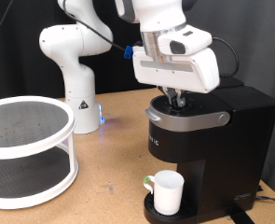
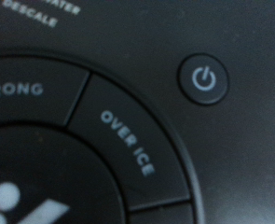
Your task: Make a cup of coffee with the keurig machine
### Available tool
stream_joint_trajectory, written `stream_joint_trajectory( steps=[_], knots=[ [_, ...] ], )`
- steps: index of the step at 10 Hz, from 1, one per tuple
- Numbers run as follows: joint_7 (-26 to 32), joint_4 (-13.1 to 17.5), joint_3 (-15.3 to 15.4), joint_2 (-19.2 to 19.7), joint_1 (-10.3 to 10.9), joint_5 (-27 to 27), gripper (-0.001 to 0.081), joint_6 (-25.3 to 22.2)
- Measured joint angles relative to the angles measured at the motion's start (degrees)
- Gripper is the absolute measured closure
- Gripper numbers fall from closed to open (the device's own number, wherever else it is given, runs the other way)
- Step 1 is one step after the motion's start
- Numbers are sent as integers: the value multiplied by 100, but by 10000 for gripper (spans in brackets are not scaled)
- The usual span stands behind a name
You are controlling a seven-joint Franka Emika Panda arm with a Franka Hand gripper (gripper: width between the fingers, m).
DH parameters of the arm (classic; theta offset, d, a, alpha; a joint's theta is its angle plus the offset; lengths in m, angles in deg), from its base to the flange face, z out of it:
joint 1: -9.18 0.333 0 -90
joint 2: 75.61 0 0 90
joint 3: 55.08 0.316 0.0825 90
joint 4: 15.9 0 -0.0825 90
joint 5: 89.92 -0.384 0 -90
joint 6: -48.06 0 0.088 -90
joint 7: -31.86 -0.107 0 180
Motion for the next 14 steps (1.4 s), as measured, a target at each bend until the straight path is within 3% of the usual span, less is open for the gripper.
stream_joint_trajectory(
  steps=[4,7,11,14],
  knots=[
    [-7,54,22,34,23,0,806,-124],
    [-47,255,25,96,29,61,806,-855],
    [-362,538,23,281,21,142,806,-1249],
    [-694,947,-6,554,-2,142,806,-1829]
  ],
)
